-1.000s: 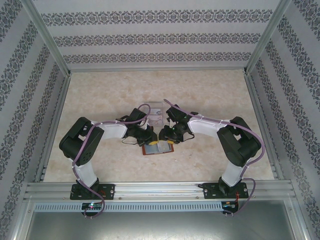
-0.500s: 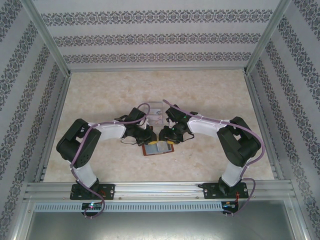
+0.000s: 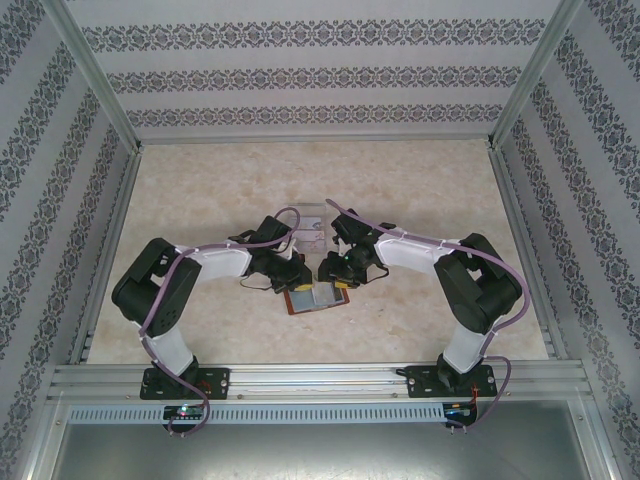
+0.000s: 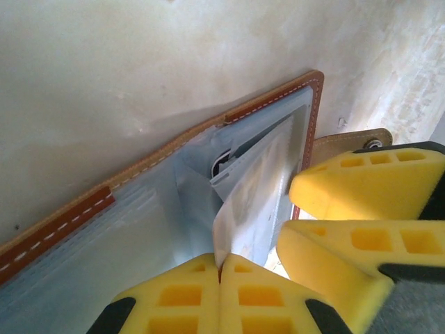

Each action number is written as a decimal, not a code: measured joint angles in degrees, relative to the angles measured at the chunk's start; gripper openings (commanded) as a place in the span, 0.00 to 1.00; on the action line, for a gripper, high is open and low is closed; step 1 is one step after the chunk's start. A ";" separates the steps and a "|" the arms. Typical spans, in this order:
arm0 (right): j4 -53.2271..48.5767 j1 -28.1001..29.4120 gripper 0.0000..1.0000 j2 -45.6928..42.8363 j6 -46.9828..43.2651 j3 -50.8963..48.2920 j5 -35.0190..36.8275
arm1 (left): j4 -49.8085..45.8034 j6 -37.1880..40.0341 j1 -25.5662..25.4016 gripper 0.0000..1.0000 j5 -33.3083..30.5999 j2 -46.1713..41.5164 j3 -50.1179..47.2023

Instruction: Take the credit cards out of the card holder

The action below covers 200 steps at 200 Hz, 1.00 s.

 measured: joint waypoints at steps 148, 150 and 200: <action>-2.14 0.26 0.45 1.73 -1.70 1.97 1.66 | 3.48 -0.85 0.00 0.03 1.84 2.54 0.02; -2.16 0.26 0.45 1.75 -1.70 2.01 1.70 | 3.48 -0.85 0.00 0.03 1.84 2.54 0.02; -6.75 2.05 0.45 3.54 -3.98 5.46 5.40 | 3.58 -0.85 0.00 0.03 1.99 2.54 0.02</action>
